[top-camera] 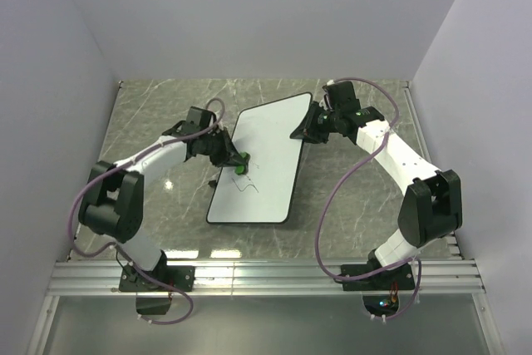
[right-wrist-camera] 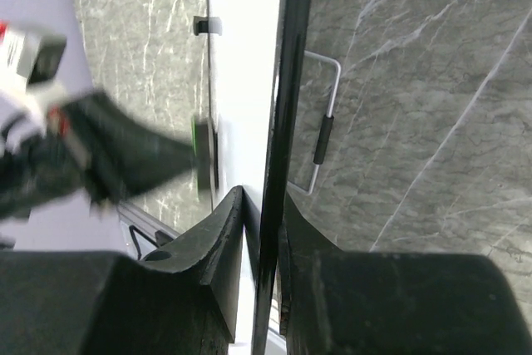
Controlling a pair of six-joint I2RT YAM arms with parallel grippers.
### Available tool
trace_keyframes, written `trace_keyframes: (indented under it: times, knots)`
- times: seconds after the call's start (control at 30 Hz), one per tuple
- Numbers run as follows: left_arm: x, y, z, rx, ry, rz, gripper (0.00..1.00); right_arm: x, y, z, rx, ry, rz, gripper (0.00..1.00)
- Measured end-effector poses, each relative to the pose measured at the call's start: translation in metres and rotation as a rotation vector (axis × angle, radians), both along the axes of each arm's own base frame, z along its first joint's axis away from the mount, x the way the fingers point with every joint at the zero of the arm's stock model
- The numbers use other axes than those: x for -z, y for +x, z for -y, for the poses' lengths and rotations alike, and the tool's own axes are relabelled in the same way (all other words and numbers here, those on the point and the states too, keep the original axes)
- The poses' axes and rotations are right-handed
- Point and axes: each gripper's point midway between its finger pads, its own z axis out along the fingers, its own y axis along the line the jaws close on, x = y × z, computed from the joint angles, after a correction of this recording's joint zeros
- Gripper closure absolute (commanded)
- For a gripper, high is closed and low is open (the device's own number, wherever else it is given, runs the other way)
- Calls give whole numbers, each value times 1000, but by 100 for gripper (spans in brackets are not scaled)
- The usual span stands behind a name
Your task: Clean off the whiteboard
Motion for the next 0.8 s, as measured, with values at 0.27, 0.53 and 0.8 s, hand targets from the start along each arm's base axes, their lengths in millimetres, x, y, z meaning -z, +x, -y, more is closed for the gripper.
trace_keyframes:
  times: [0.27, 0.53, 0.8]
  knots:
    - [59, 59, -67, -225, 188, 3, 100, -2, 0, -1, 4, 4, 2, 100]
    - [52, 54, -60, -165, 241, 75, 100, -2, 0, -2, 3, 6, 5, 100]
    - [-27, 34, 35, 135, 233, 196, 100, -1, 0, -1, 9, 3, -4, 100]
